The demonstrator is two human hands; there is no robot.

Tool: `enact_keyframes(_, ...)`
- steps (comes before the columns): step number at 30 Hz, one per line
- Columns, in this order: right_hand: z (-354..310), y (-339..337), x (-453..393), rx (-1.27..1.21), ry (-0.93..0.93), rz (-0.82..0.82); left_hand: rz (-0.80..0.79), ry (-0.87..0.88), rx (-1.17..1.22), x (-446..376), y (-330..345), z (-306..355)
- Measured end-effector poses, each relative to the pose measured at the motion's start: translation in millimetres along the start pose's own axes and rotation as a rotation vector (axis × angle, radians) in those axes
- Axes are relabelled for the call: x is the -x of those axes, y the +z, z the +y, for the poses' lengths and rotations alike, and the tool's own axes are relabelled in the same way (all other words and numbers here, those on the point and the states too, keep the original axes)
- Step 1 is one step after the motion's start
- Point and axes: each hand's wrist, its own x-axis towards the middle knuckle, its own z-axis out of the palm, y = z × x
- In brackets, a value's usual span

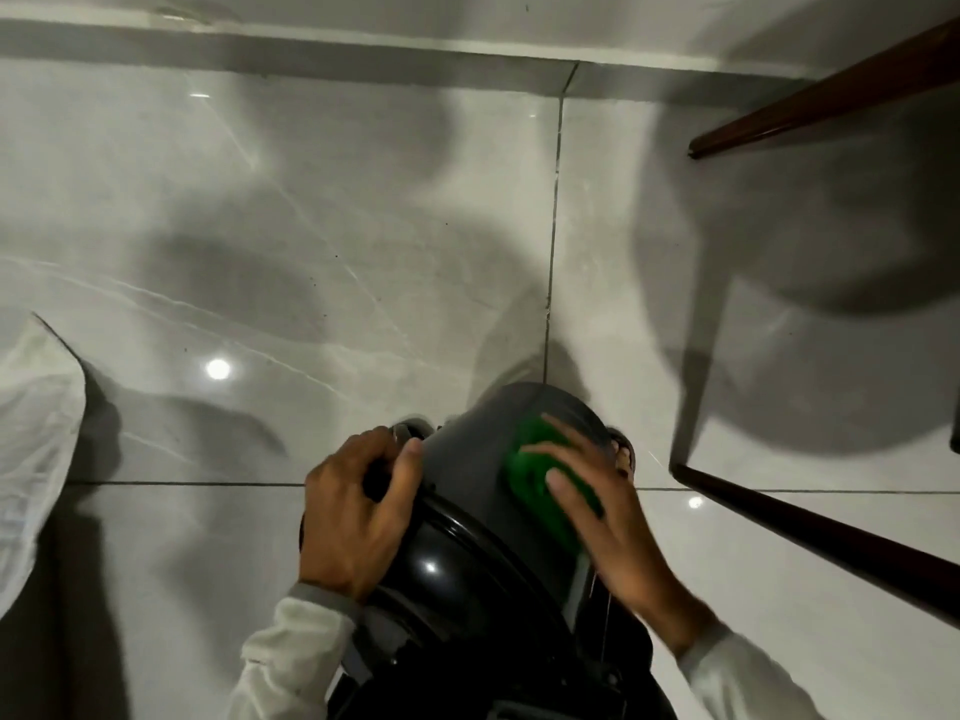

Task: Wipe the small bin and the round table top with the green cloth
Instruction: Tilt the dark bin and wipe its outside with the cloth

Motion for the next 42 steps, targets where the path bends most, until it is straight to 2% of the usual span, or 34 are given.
enact_keyframes(2,24.5,-11.9,-40.1,-0.016,0.222,0.168,0.018,0.028,-0.019,0.7,3.8,3.1)
enact_keyframes(4,33.3,-17.5,-65.1,-0.051,0.377,0.171,0.06,0.034,-0.025,0.6,5.4,1.5)
enact_keyframes(5,31.3,-16.2,-65.4,-0.084,0.366,0.145,0.071,0.025,-0.024,0.7,5.6,-0.1)
enact_keyframes(7,17.7,-7.0,-35.1,-0.149,0.19,0.013,0.08,-0.019,0.019,4.2,5.4,-2.1)
enact_keyframes(10,-1.4,-1.0,26.8,-0.018,-0.111,-0.273,0.045,-0.038,0.049,15.8,8.9,-2.6)
enact_keyframes(11,5.9,-5.6,28.7,0.032,-0.144,-0.296,0.035,-0.019,0.032,19.5,10.3,-2.3)
enact_keyframes(13,24.1,-14.1,0.7,0.111,-0.093,-0.204,0.021,0.01,0.001,24.3,13.3,-2.0)
enact_keyframes(15,40.7,-22.2,-51.0,0.125,0.119,-0.059,0.025,0.018,0.007,25.4,14.4,-4.1)
enact_keyframes(17,45.5,-27.2,-91.7,0.107,0.281,-0.05,0.036,0.028,0.022,25.0,13.7,-5.6)
enact_keyframes(19,33.6,-12.9,-92.0,0.11,0.215,-0.12,0.04,0.036,0.049,27.2,11.6,-6.1)
enact_keyframes(21,4.6,10.8,-54.1,0.147,-0.048,-0.323,0.051,0.049,0.081,32.5,10.1,-5.6)
enact_keyframes(23,-3.5,18.9,-30.9,0.148,-0.188,-0.487,0.049,0.06,0.068,38.9,10.6,-5.4)
enact_keyframes(24,-1.2,15.6,-37.8,0.16,-0.184,-0.484,0.049,0.066,0.069,41.6,11.6,-4.1)
enact_keyframes(26,3.5,4.6,-78.3,0.245,-0.074,-0.371,0.065,0.081,0.068,39.2,11.6,-2.1)
enact_keyframes(28,13.3,-2.2,-125.6,0.337,0.17,-0.317,0.065,0.087,0.053,33.3,12.1,-1.5)
enact_keyframes(29,10.2,0.3,-140.8,0.397,0.257,-0.357,0.067,0.087,0.046,31.5,11.7,-2.0)
enact_keyframes(31,0.6,12.2,-147.9,0.485,0.263,-0.476,0.069,0.077,0.04,29.0,11.8,-4.4)
enact_keyframes(33,-15.6,16.5,-127.9,0.404,0.153,-0.514,0.092,0.072,0.037,29.4,13.1,-7.8)
enact_keyframes(35,-32.2,5.6,-78.5,0.214,0.0,-0.493,0.116,0.055,0.009,31.3,15.5,-10.4)
enact_keyframes(37,-31.9,-8.6,-28.2,0.012,-0.027,-0.447,0.159,-0.012,-0.005,31.6,16.6,-12.3)
enact_keyframes(40,7.7,-28.1,-6.9,-0.027,0.03,-0.141,0.17,-0.075,-0.018,28.6,15.5,-9.7)
enact_keyframes(42,39.3,-33.4,-19.8,0.049,0.211,0.05,0.17,-0.096,-0.048,23.8,14.5,-7.4)
